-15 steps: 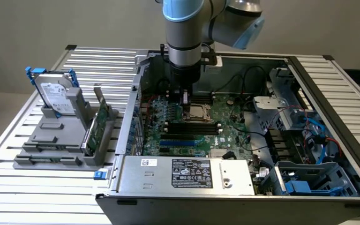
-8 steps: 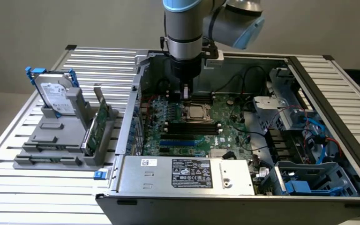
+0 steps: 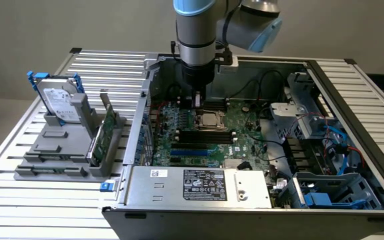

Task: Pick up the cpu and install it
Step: 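Close the cpu cover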

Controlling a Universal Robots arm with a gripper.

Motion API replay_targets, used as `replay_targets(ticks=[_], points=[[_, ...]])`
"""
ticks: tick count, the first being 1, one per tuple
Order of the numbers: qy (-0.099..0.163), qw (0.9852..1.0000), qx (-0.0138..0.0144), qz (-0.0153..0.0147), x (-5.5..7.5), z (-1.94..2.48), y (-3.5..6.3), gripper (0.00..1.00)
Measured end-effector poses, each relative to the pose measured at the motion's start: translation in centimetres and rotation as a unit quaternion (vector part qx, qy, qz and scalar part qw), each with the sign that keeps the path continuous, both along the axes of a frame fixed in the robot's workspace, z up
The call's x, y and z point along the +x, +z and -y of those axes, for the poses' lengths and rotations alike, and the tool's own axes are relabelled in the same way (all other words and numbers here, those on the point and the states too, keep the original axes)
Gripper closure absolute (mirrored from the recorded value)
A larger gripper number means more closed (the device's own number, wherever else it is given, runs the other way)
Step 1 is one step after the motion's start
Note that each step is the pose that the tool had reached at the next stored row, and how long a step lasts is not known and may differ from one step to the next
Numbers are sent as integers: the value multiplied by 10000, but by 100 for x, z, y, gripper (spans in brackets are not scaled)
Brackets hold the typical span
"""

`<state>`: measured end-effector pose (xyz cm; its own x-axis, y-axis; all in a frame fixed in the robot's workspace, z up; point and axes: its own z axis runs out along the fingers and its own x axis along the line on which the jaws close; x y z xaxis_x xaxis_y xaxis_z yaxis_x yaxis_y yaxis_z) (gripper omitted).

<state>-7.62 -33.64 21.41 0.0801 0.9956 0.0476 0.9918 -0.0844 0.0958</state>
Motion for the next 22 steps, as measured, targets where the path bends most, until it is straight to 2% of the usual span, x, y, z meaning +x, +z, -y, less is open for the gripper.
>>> replay_targets(ticks=[9,12,16,22], points=[[-40,10000,0,57,-1,0,-126,89],[-56,10000,-1,59,-1,0,-129,89],[-61,10000,6,60,-1,0,-57,89],[-82,9999,1,64,-35,0,-72,89]])
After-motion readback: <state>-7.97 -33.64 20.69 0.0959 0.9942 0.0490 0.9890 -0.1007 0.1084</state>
